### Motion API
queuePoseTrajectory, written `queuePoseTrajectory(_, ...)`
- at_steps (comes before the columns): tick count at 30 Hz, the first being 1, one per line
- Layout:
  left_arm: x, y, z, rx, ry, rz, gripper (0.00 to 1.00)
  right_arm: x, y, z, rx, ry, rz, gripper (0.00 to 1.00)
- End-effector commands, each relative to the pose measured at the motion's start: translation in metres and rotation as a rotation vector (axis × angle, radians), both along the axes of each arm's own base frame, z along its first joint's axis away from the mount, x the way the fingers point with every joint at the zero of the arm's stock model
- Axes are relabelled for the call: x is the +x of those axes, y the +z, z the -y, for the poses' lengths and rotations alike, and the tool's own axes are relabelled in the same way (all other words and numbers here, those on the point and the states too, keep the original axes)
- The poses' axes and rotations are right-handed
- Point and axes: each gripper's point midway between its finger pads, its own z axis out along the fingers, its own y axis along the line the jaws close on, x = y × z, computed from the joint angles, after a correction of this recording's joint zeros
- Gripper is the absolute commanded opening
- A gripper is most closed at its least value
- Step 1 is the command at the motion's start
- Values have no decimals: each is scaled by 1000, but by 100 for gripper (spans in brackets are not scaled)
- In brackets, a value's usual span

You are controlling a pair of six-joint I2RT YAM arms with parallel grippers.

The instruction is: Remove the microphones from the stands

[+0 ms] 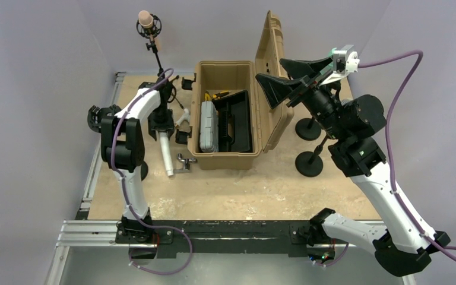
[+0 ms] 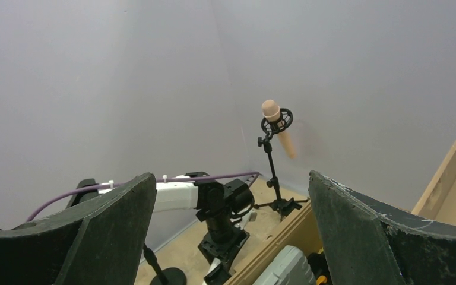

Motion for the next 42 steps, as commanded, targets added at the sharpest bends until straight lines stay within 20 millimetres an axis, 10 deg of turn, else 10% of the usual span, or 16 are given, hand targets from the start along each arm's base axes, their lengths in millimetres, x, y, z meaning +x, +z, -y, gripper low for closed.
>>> queuePoseTrajectory(1, 15, -8, -2, -33, 29, -3, 4, -6, 19, 6, 22, -19, 55, 99)
queuePoseTrajectory(14, 13, -20, 5, -95, 37, -30, 33, 2, 10, 0, 15, -10, 37, 99)
queuePoseTrajectory(18, 14, -15, 6, -102, 38, -18, 62, 3, 8, -2, 22, -3, 29, 99)
queuePoseTrajectory(23, 15, -2, 6, -104, 37, 19, 66, 5, 4, -3, 18, -4, 16, 99)
queuePoseTrajectory(33, 10, 49, 17, -136, 12, 162, 66, 9, 3, -1, 36, -22, -9, 99)
queuePoseTrajectory(42, -24, 154, 32, -182, -61, 448, 66, 13, 6, 6, 22, -67, -22, 99)
